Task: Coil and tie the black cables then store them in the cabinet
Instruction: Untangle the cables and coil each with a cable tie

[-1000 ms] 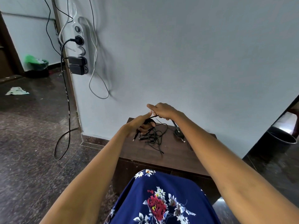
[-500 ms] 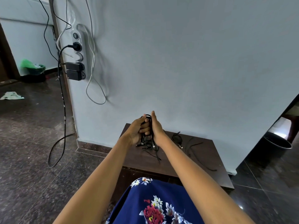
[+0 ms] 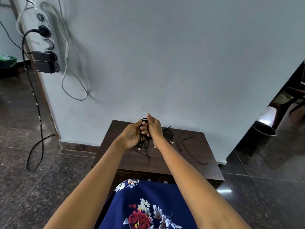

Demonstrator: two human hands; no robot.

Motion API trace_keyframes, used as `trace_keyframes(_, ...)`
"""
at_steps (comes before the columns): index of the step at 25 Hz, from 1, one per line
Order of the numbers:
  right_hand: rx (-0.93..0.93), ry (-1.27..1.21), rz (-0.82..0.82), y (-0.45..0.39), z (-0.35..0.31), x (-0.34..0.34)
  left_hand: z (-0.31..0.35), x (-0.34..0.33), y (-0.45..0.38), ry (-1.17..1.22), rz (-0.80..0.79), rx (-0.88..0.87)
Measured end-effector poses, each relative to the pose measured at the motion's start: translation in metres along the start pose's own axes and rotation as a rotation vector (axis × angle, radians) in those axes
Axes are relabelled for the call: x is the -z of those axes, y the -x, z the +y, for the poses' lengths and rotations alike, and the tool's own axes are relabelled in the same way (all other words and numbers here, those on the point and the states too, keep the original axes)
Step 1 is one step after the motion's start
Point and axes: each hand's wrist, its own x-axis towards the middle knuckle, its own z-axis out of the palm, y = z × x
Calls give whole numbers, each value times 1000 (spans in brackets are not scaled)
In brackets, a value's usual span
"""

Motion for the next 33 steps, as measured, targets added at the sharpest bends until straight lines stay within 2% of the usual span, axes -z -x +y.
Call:
trace_keyframes(6, -81, 241, 65, -33, 52, 65, -55, -14, -60, -151, 182, -79)
trace_keyframes(9, -106, 635, 175, -52, 86, 121, -69, -7, -90, -201, 229, -127)
trace_keyframes(12, -163, 1090, 195, -55, 117, 167, -73, 4, -110, -217, 247, -120)
trace_keyframes(14, -168, 1234, 168, -56, 138, 183, -75, 11, -119, -224, 250, -106)
trace_keyframes(17, -181, 1316, 202, -59, 156, 186, -78, 21, -123, -201, 245, -98)
trace_keyframes(20, -226, 1312, 276, -61, 159, 186, -77, 30, -118, -216, 226, -99)
trace_keyframes(24, -284, 1175, 306, -52, 150, 190, -67, 31, -105, -180, 256, -134)
trace_keyframes(27, -205, 1064, 329, -33, 129, 183, -57, 24, -91, -172, 282, -160)
trace_keyframes(29, -64, 887, 272, -21, 111, 171, -49, 19, -80, -149, 291, -179)
trace_keyframes(33, 209, 669, -34, 0, 60, 115, -24, 13, -51, -83, 325, -240)
